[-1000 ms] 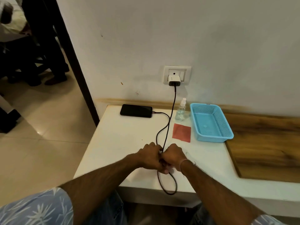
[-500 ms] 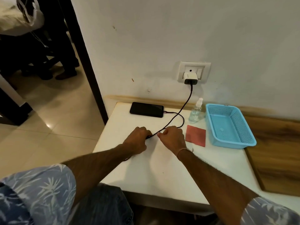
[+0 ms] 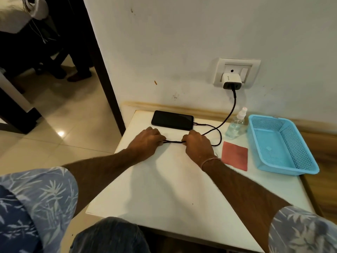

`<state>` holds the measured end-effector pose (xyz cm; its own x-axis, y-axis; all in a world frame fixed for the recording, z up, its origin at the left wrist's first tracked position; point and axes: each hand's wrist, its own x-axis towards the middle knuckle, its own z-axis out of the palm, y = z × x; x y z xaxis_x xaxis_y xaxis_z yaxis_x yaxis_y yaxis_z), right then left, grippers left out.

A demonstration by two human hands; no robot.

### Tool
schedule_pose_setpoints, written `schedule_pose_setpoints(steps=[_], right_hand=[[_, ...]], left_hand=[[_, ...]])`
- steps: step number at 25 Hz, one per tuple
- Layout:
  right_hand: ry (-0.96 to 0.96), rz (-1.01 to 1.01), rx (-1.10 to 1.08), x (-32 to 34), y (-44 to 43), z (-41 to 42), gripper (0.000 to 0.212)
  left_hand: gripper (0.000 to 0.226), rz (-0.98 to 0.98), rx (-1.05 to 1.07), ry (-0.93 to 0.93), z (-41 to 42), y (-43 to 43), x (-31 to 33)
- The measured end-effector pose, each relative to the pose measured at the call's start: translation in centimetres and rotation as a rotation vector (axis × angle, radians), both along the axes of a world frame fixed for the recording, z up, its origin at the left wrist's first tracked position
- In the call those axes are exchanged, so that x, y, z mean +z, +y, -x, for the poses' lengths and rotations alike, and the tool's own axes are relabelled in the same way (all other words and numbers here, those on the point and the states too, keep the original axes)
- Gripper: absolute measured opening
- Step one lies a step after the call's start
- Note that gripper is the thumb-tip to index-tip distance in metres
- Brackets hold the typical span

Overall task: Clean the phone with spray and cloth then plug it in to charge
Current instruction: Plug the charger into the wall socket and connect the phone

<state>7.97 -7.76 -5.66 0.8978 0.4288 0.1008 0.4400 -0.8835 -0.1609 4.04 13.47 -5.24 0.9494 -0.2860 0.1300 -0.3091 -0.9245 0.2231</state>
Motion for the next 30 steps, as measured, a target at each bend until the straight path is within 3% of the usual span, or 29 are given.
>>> schedule_pose_setpoints(steps=[6, 15, 21, 26, 30], right_hand=[[-0.02, -0.05, -0.083, -0.6, -0.2, -2.3, 0.025], [-0.004, -0.126, -0.11, -1.1, -0.4, -2.8, 0.031], [0.053, -0.29, 0.045, 1.6, -3.4, 0.2, 0.042], [-0.157, -0.716, -0.129, 7.6, -7.7, 2.0, 0.019], [-0.086, -1.123, -0.436, 12.8, -10.9, 0.8, 0.016]], left_hand=[[0.042, -0.194, 0.008, -0.05, -1.6, 2.4, -0.4], [0.04, -0.132, 0.114, -0.048, -2.4, 1.1, -0.7], [0.054, -0.114, 0.214, -0.038, -0.2, -2.0, 0.0], [0.057, 0.183, 0.371, 0.059, 3.1, -7.3, -0.3], [0.045, 0.276, 0.378, 0.075, 5.3, -10.7, -1.5]])
